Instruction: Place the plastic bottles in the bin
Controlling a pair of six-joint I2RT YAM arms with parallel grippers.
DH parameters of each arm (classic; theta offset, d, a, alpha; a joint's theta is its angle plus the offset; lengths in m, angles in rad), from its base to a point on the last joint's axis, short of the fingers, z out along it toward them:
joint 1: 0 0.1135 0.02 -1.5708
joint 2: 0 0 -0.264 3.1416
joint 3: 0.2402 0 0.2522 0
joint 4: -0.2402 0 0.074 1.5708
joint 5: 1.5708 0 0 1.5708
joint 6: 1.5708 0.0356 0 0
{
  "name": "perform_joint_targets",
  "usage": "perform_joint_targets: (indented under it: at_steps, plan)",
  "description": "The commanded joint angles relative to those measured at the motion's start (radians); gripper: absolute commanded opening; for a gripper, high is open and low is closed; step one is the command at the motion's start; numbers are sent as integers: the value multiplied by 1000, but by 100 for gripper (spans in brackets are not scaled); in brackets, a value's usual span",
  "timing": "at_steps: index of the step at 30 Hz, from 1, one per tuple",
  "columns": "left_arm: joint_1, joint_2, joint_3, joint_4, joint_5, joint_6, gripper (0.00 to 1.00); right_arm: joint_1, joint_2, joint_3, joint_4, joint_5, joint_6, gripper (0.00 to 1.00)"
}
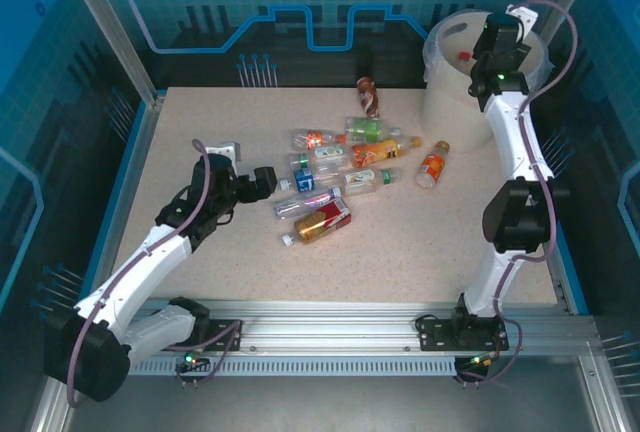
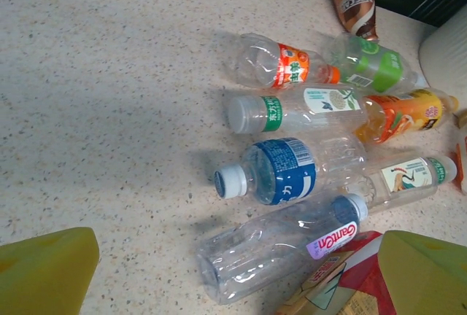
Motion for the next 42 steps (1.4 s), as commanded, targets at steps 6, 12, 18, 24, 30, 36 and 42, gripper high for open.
perform_joint_targets:
  at_steps: [6,12,18,24,30,36,42]
  plan:
    - [25,4,-27,-50,-13,-58,99,-49,193,273,-215,-3,-24,65]
    - [32,24,-22,-67,-9,-75,99,-50,286,417,-323,16,-24,74]
    - [35,50,-19,-61,4,-88,99,-39,263,445,-356,-3,4,84]
    - [35,74,-15,-46,29,-111,99,-16,184,430,-364,-29,-21,88]
    - [37,99,-8,-43,34,-131,99,7,25,290,-320,-90,-35,94]
    - [46,129,4,-42,52,-157,99,25,-198,30,-237,-165,-34,100]
    - [58,135,-9,-8,37,-204,99,37,-473,-314,-203,-300,55,100]
